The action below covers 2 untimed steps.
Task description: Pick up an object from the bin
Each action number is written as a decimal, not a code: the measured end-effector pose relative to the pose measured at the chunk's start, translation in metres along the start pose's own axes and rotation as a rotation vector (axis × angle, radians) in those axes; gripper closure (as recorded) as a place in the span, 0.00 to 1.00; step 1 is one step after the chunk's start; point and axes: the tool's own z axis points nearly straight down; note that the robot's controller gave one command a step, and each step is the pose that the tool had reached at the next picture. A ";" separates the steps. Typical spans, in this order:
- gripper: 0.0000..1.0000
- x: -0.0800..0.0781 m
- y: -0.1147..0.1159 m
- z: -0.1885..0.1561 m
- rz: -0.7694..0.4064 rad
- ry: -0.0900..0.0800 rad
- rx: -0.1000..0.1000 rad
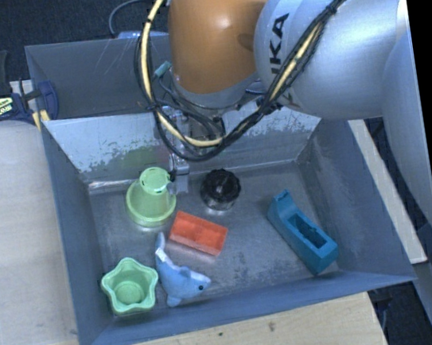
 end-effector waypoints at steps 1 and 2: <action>0.00 0.000 -0.009 0.016 -0.072 -0.006 -0.001; 0.00 0.010 -0.044 0.066 -0.332 -0.003 0.000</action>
Offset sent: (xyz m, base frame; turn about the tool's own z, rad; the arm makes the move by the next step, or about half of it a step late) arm -0.0132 -0.0521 -0.0770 -0.3430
